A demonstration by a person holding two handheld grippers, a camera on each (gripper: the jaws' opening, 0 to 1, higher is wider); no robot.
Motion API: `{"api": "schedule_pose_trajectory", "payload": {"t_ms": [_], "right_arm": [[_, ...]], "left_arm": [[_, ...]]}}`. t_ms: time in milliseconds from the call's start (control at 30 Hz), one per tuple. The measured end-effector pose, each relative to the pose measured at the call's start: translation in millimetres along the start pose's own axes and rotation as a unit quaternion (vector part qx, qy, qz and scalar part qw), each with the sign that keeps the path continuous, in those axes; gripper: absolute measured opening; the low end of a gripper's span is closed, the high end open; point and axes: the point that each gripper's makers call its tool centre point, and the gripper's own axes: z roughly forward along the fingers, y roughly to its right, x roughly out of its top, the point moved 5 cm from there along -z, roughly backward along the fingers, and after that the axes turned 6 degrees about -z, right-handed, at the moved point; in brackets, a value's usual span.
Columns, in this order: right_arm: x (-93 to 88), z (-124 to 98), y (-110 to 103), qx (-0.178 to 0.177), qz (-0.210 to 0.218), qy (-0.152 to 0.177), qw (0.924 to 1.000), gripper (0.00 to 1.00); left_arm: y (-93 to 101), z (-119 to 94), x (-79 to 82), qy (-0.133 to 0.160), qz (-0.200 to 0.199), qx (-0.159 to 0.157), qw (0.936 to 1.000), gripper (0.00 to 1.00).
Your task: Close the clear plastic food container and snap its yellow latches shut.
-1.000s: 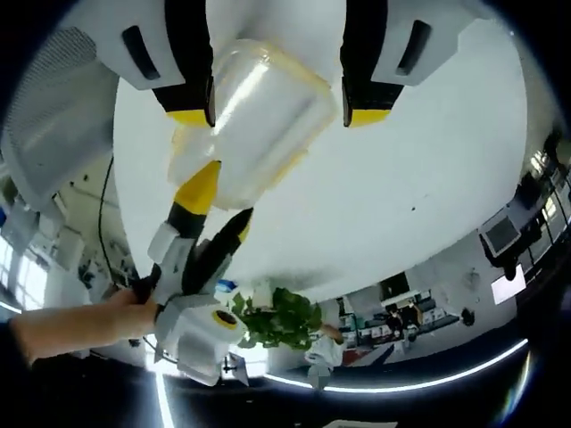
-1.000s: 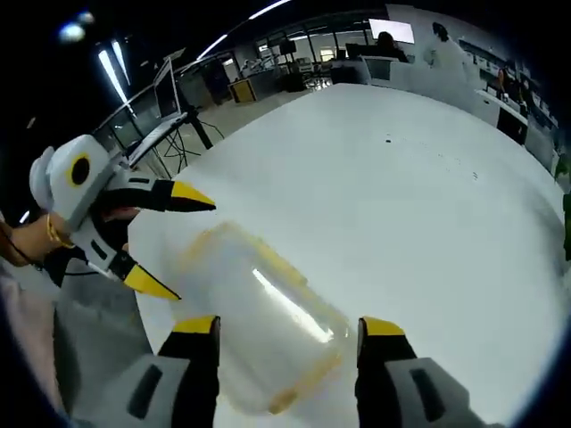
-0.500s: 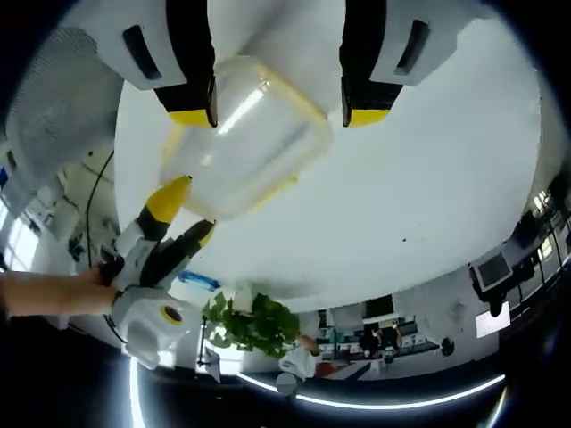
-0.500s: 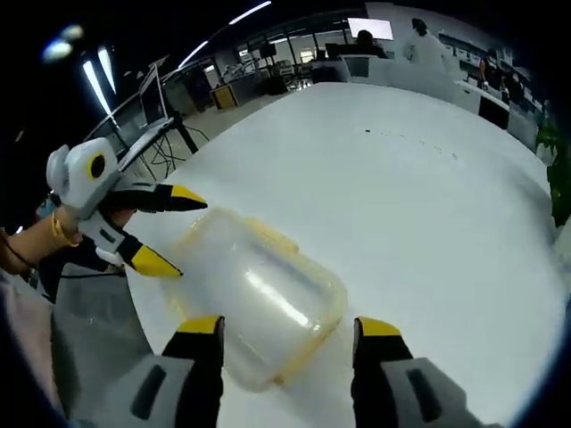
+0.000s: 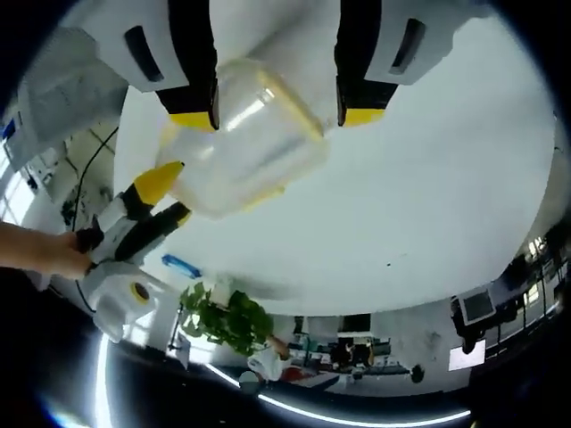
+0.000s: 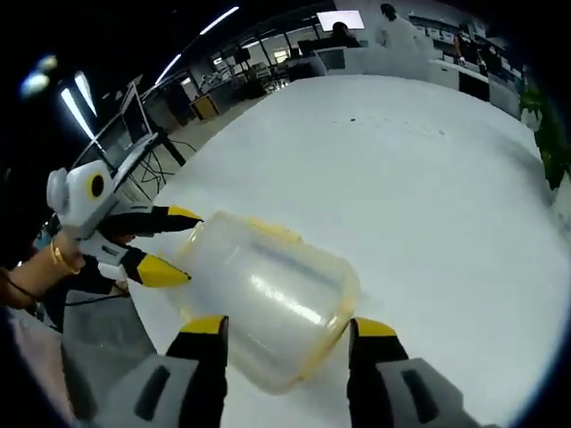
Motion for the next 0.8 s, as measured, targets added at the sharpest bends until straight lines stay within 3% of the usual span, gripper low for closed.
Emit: {"api": "schedule_pose_trajectory", "payload": {"t_ms": [133,367,500,800], "right_arm": [[4.7,4.0,-5.5,-0.006,-0.007,0.0,1.0,0.53],[13.4,15.2,-17.3,-0.006,-0.014,0.008,0.9999,0.53],[19.5,25.0,-27.0,-0.003,-0.009,0.013,0.9999,0.53],[33.8,41.4,-42.6,-0.002,-0.017,0.028,0.9995,0.54]], "left_arm": [[-6.9,-7.3,0.4,0.01,0.006,0.01,0.9999,0.34],[-21.0,-18.3,-5.0,0.011,-0.026,0.015,0.9995,0.33],[-30.4,-23.6,-11.4,0.02,-0.086,0.02,0.9959,0.37],[-48.3,-33.2,-17.2,0.027,-0.125,0.03,0.9913,0.42]]}}
